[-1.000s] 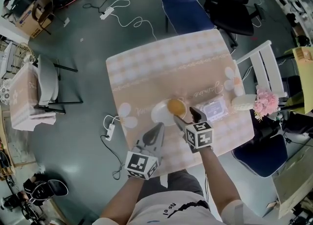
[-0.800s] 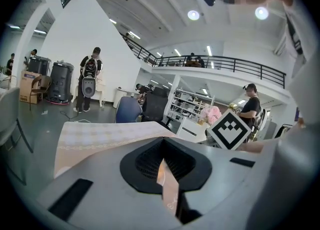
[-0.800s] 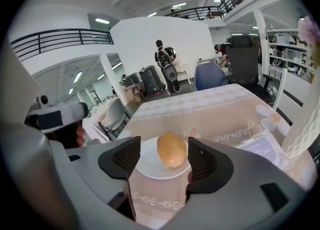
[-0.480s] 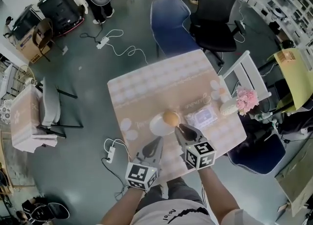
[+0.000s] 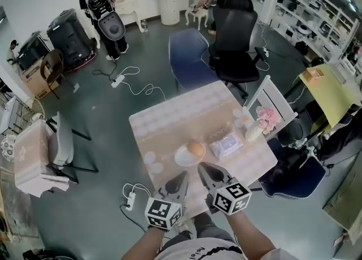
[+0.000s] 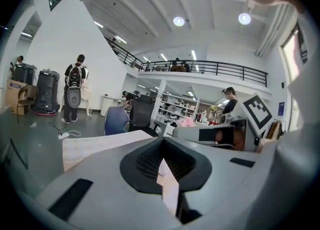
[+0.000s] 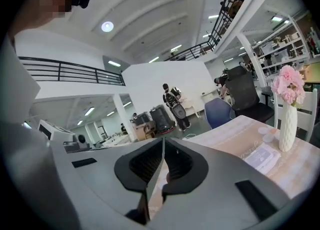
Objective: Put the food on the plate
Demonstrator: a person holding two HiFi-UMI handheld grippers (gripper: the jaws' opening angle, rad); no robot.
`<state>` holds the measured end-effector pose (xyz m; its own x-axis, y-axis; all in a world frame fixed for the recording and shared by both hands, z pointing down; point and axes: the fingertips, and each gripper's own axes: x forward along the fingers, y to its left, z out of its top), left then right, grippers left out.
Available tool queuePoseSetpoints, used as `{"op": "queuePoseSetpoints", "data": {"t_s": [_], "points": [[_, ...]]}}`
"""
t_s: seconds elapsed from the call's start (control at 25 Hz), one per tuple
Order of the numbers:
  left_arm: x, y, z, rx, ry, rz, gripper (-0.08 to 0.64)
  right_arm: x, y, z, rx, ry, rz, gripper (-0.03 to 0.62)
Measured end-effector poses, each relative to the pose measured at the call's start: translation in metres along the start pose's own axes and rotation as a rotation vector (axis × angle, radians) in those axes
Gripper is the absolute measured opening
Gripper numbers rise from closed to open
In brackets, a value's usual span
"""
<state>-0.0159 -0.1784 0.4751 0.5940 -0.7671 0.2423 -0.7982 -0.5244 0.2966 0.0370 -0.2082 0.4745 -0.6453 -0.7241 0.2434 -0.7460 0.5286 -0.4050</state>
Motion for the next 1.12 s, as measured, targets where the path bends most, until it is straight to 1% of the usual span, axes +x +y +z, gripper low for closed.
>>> {"op": "queuePoseSetpoints", "data": {"t_s": [0.2,0.4,0.72,1.12], "points": [[-0.02,-0.015,0.013,0.018,-0.021,-0.026,0.006,-0.018,0.026,0.004,-0.011,-0.035,0.002,0.018],[-0.033,-0.029,0.023,0.035,-0.043,-0.046,0.006,-0.032,0.041,0.009,-0.019,-0.066,-0.003,0.017],[-0.046,-0.035,0.036,0.06,-0.074,-0.042,0.006,-0.041,0.055,0.015,-0.04,-0.09,0.0,0.016],[-0.048,-0.039,0.042,0.064,-0.091,-0.037,0.006,-0.046,0.055,0.022,-0.054,-0.104,0.002,0.015]]}}
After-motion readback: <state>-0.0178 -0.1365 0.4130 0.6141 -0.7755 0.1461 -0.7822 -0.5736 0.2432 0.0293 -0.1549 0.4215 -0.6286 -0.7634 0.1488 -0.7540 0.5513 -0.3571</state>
